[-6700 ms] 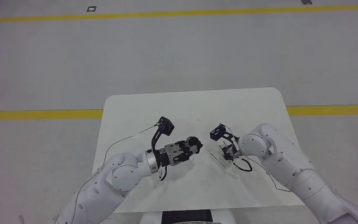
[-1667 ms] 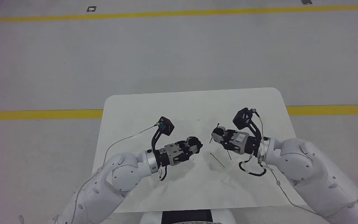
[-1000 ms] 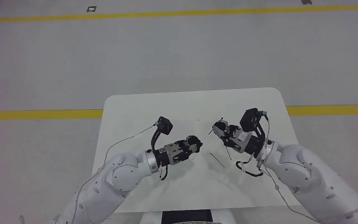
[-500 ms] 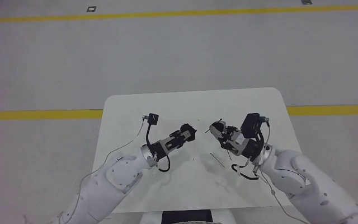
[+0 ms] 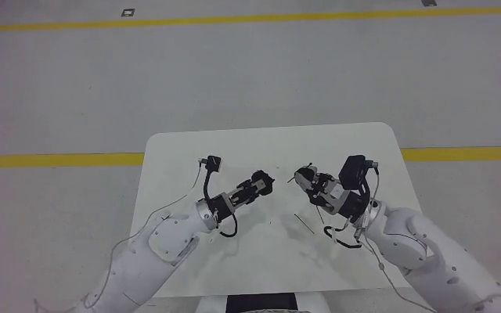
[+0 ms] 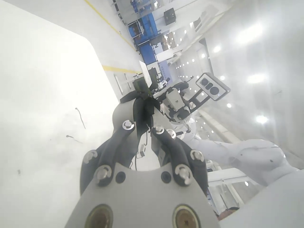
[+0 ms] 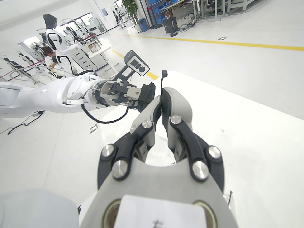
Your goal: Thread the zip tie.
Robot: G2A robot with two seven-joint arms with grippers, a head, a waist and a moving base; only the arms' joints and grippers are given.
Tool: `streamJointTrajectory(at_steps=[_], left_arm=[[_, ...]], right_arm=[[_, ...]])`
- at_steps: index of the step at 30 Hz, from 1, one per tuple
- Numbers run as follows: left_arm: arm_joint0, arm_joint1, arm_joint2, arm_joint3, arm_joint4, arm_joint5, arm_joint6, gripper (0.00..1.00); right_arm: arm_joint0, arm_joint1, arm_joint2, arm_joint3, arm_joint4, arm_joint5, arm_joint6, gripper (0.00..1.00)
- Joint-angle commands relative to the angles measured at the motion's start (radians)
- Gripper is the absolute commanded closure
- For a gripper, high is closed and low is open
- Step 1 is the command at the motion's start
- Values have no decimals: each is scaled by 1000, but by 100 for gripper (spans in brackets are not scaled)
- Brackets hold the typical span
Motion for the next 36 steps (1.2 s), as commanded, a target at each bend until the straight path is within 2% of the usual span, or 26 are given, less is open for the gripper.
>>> streamJointTrajectory(at_steps=[1,33,36], left_arm=[[0,0,0,0,0,0,0,100],[0,0,0,0,0,0,0,100],[0,0,0,0,0,0,0,100]], right_arm=[[0,0,0,0,0,0,0,100],[0,-1,-2,-3,2,0,-7,100],[7,-7,-10,2,-59,0,-55,100]])
